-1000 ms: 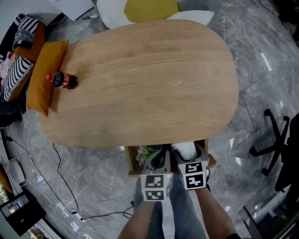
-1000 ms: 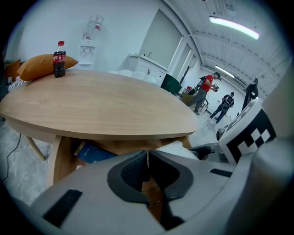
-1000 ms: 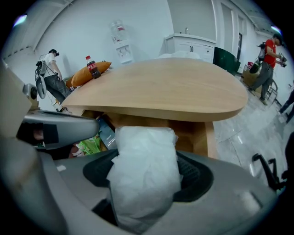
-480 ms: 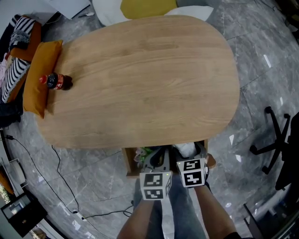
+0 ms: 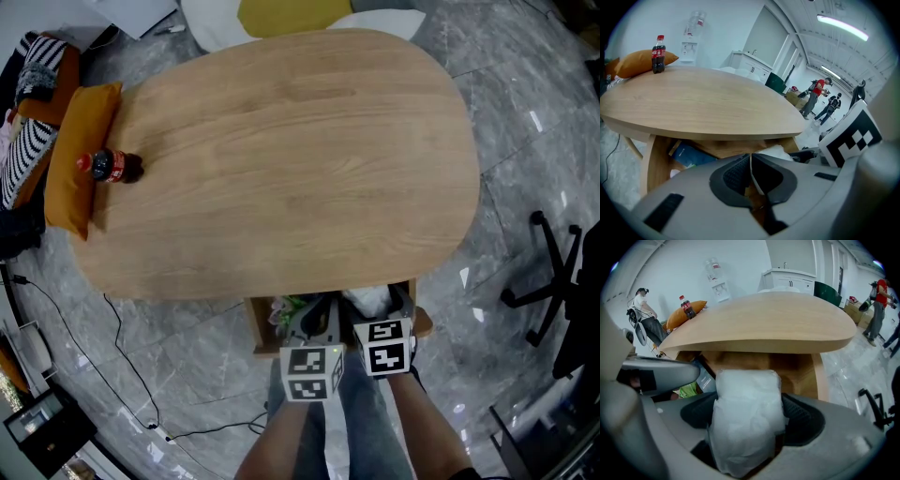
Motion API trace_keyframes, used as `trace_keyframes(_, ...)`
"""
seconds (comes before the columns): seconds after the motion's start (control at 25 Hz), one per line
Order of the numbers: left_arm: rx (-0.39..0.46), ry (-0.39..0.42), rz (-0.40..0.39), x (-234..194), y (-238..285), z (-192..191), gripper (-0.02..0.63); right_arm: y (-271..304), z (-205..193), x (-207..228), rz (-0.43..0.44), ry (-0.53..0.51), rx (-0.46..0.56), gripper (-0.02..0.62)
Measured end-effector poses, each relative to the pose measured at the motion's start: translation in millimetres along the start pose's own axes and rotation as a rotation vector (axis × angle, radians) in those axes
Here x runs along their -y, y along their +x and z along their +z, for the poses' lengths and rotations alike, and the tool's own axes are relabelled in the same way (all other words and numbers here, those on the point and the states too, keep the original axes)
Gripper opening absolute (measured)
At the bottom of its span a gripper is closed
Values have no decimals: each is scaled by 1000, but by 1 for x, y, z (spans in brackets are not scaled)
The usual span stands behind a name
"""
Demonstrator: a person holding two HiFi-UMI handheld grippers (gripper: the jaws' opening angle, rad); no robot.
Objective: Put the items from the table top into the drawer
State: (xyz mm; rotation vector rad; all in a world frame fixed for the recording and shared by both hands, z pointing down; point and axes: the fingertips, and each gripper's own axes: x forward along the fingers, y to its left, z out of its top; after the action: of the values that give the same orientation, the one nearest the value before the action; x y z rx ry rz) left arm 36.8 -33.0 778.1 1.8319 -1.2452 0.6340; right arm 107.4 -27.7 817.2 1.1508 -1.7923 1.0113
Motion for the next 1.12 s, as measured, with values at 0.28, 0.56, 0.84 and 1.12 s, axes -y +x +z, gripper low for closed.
trace_keyframes(0.28, -3, 0, -4, -1, -6, 1, 20, -11, 9, -3, -5, 21, 38, 419)
trace_keyframes(0.56, 3, 2, -4, 2, -21, 8, 20, -25, 13, -9, 22, 16, 24, 419)
trace_keyframes(0.84, 20, 12, -5, 13, -53, 26, 21, -71, 28, -10, 29, 20, 70, 419)
trace_keyframes(1.12, 65, 48, -34, 37, -91, 60, 21, -125, 53, -22, 44, -4, 117, 419)
